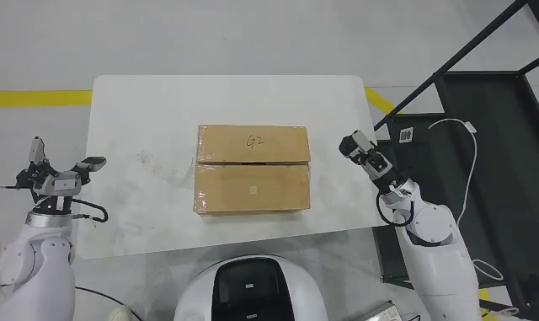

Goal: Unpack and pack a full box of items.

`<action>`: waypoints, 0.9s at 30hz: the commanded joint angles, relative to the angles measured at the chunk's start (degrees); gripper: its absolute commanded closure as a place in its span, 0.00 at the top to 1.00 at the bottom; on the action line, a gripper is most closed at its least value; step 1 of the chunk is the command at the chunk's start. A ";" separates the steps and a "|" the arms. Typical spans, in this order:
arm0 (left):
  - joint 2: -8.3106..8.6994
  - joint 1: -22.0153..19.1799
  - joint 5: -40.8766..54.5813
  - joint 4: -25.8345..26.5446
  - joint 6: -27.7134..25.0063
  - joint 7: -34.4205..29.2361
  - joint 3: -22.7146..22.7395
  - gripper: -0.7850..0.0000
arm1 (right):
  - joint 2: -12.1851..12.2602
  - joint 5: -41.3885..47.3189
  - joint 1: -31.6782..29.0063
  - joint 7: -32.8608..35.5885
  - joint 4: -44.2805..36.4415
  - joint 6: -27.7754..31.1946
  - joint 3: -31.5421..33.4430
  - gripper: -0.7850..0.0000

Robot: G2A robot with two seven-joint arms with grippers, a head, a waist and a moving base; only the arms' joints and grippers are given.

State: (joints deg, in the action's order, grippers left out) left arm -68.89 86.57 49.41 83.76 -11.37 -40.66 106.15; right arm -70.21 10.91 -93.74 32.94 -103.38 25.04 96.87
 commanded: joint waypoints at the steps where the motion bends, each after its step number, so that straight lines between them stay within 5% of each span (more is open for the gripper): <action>1: 0.00 0.00 0.00 0.00 0.00 0.00 0.00 1.00 | 0.00 0.00 0.00 0.00 0.00 0.00 0.00 1.00; 6: 0.04 0.05 -0.96 0.60 -0.33 -0.74 -0.23 1.00 | 0.02 -0.21 -0.07 0.43 0.06 -0.44 -0.21 1.00; 11: 0.41 0.72 -6.66 0.57 -6.07 -10.28 -1.58 1.00 | 0.73 -0.55 0.82 7.97 0.89 -4.85 -0.26 1.00; 21: 1.46 -7.40 -7.29 -6.72 -17.25 -33.48 -3.61 1.00 | 2.73 3.03 5.05 28.55 6.39 -10.93 1.26 1.00; 27: 1.67 -10.13 -9.38 -8.15 -17.14 -35.11 -5.45 1.00 | 3.17 4.98 8.77 32.11 9.45 -12.40 0.51 1.00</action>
State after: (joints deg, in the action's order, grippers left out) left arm -67.21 76.33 39.94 75.56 -28.49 -75.85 100.64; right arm -67.03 15.88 -84.94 65.06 -93.92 12.66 97.37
